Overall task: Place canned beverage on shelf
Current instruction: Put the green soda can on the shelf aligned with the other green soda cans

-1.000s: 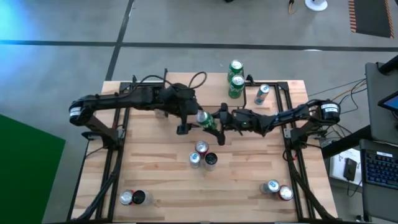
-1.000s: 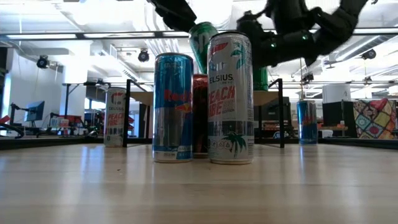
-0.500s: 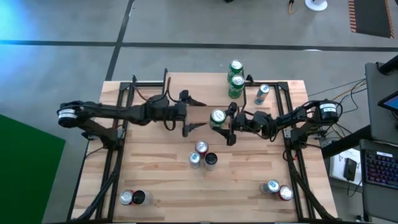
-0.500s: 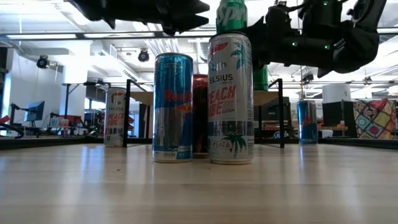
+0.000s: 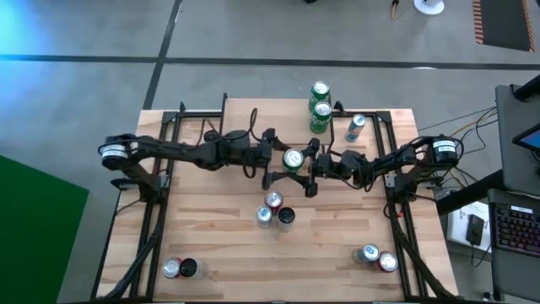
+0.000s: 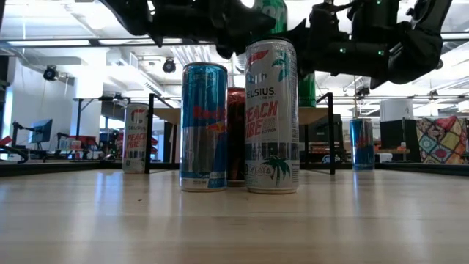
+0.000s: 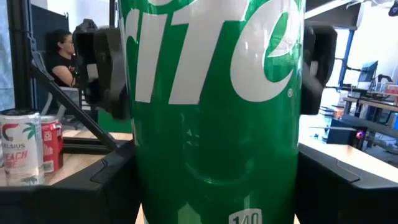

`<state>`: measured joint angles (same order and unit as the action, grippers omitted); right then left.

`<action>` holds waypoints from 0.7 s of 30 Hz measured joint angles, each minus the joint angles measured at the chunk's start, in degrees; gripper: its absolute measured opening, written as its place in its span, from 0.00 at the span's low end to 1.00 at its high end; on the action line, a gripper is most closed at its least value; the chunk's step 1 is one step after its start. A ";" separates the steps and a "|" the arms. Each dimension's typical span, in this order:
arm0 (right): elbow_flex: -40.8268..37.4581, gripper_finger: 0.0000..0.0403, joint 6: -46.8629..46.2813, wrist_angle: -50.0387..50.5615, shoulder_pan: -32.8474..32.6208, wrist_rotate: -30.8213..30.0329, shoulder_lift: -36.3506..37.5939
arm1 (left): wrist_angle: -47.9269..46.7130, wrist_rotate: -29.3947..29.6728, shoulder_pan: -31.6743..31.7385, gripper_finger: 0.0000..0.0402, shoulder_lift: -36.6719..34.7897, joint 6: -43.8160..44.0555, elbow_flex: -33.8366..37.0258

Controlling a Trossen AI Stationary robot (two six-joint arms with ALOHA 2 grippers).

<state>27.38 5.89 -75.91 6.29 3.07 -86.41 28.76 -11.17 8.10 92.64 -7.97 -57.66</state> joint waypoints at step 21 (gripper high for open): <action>-0.02 0.91 -2.37 28.72 -0.24 -6.99 19.37 | -10.98 6.76 0.87 0.74 -1.50 -1.75 0.27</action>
<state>27.35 3.52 -47.18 6.05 -3.92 -67.05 17.78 -4.40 8.96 91.13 -9.72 -57.39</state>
